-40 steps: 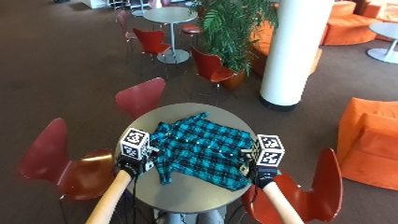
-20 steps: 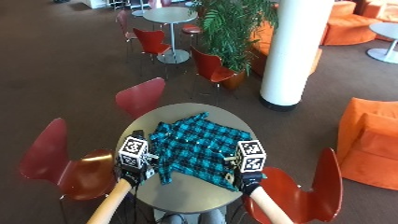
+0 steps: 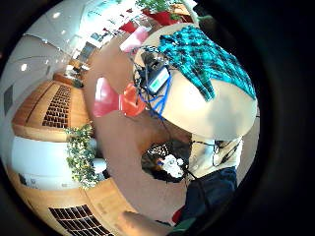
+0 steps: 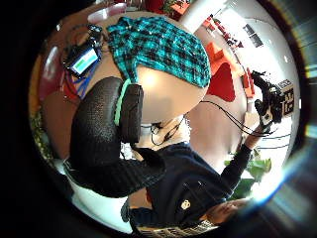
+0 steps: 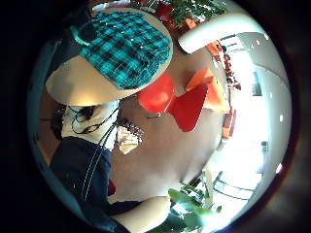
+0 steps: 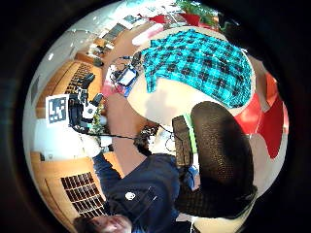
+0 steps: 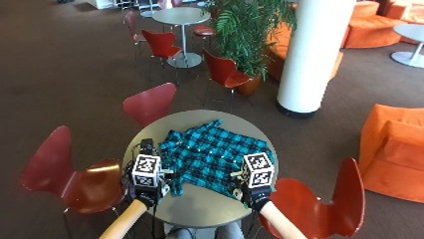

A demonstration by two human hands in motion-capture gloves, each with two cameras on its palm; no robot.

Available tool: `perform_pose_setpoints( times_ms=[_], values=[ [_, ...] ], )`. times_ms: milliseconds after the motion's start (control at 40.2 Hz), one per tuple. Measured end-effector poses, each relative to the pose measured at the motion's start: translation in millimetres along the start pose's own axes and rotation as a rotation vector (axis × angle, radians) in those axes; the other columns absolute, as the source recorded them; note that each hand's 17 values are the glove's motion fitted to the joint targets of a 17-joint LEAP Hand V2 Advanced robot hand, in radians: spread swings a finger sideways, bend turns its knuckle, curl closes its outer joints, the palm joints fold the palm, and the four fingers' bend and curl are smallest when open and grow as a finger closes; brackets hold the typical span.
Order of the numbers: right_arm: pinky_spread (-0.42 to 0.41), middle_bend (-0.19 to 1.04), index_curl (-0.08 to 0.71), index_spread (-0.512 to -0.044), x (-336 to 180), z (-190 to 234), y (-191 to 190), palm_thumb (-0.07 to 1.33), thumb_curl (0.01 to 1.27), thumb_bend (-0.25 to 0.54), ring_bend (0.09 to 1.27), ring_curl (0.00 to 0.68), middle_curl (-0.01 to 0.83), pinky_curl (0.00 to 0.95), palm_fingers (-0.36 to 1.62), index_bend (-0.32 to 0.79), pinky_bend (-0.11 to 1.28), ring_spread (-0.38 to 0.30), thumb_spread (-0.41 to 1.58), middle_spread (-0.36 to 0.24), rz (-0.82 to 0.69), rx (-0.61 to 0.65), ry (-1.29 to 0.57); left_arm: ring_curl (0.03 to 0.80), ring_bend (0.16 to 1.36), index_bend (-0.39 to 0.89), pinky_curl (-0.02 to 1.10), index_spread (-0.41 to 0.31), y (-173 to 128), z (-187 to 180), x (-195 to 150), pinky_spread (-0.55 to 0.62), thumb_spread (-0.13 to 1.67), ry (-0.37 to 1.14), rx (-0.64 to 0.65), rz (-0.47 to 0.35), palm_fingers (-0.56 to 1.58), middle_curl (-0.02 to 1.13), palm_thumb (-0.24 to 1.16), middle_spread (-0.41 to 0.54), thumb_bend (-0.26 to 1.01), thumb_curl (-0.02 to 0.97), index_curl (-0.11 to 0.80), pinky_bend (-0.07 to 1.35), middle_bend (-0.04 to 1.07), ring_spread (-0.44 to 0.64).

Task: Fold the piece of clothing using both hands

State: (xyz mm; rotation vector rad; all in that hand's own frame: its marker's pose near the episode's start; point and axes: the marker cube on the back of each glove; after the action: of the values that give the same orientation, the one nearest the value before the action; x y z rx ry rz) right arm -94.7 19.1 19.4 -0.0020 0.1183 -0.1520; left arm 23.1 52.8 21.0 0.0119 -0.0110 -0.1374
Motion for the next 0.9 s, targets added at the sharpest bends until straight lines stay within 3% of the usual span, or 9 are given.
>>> perform_pose_setpoints(
  times_ms=[149, 398, 722, 896],
  values=[
    [0.069, 0.18, 0.258, -0.314, -2.3, 5.3, 11.9, 0.47, 0.27, 0.113, 0.40, 0.326, 0.341, 0.337, 0.55, 0.14, 0.43, -0.035, 1.35, -0.047, -0.022, 0.012, 0.016, 0.258, 0.52, 0.17, 0.30, -0.074, 29.3, 6.3, 7.8, 0.20, 1.22, -0.005, -0.077, -0.066, 0.35, 0.31, 0.28, 0.100, -0.02, 0.272, 0.323, 0.27, 0.19, 0.24],
    [0.086, 0.15, 0.265, -0.335, -5.8, 21.6, 7.1, 0.50, 0.29, 0.086, 0.40, 0.339, 0.324, 0.357, 0.45, 0.13, 0.47, -0.022, 1.34, -0.056, -0.051, -0.027, 0.039, 0.284, 0.60, 0.10, 0.33, 0.032, 57.7, 23.2, 33.1, 0.29, 1.22, -0.026, -0.182, -0.011, 0.31, 0.31, 0.17, 0.216, -0.03, 0.254, 0.284, 0.35, 0.17, 0.34],
    [0.093, 0.17, 0.260, -0.340, -0.3, 7.6, 1.5, 0.51, 0.31, 0.041, 0.42, 0.345, 0.319, 0.363, 0.42, 0.13, 0.49, -0.010, 1.34, -0.048, 0.011, -0.038, 0.041, 0.295, 0.64, 0.13, 0.35, 0.060, 33.4, 4.7, 26.6, 0.31, 1.23, -0.013, -0.112, 0.014, 0.25, 0.30, 0.14, 0.271, -0.02, 0.252, 0.268, 0.41, 0.17, 0.37],
    [0.110, 0.17, 0.245, -0.334, 3.1, -6.3, -13.9, 0.51, 0.31, 0.016, 0.45, 0.350, 0.320, 0.371, 0.46, 0.11, 0.54, 0.024, 1.34, -0.035, 0.071, -0.032, 0.010, 0.286, 0.62, 0.17, 0.34, -0.042, 0.0, 1.3, 16.8, 0.29, 1.24, 0.038, -0.060, 0.135, 0.27, 0.32, 0.17, 0.215, 0.00, 0.260, 0.284, 0.37, 0.20, 0.36]
  ],
)
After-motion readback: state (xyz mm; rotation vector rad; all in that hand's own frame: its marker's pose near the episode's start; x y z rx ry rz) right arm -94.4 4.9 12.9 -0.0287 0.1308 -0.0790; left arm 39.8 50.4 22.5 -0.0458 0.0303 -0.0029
